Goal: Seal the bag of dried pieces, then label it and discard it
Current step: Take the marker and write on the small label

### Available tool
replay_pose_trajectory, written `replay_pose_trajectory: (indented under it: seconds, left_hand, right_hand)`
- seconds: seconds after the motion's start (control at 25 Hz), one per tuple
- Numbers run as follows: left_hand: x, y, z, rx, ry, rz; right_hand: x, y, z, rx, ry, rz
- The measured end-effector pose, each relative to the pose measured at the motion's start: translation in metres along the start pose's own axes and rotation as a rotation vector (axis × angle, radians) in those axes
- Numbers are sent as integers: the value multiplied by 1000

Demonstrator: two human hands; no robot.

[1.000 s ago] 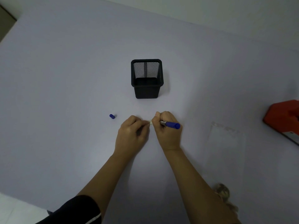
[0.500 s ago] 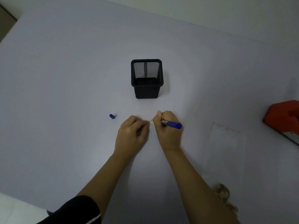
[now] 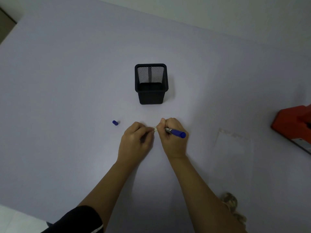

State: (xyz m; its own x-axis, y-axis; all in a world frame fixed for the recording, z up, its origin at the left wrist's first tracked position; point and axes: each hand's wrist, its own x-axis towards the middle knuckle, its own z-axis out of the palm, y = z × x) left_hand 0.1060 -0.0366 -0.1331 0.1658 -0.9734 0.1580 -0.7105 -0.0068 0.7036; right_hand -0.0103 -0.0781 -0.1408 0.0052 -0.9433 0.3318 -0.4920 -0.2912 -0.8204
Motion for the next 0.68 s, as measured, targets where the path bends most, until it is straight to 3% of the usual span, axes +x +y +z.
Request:
replay_pose_trajectory:
  seconds: [0.68]
  left_hand:
    - [2,0,-1,-9,-4,11]
  right_hand:
    - [3,0,0,-17,11,5]
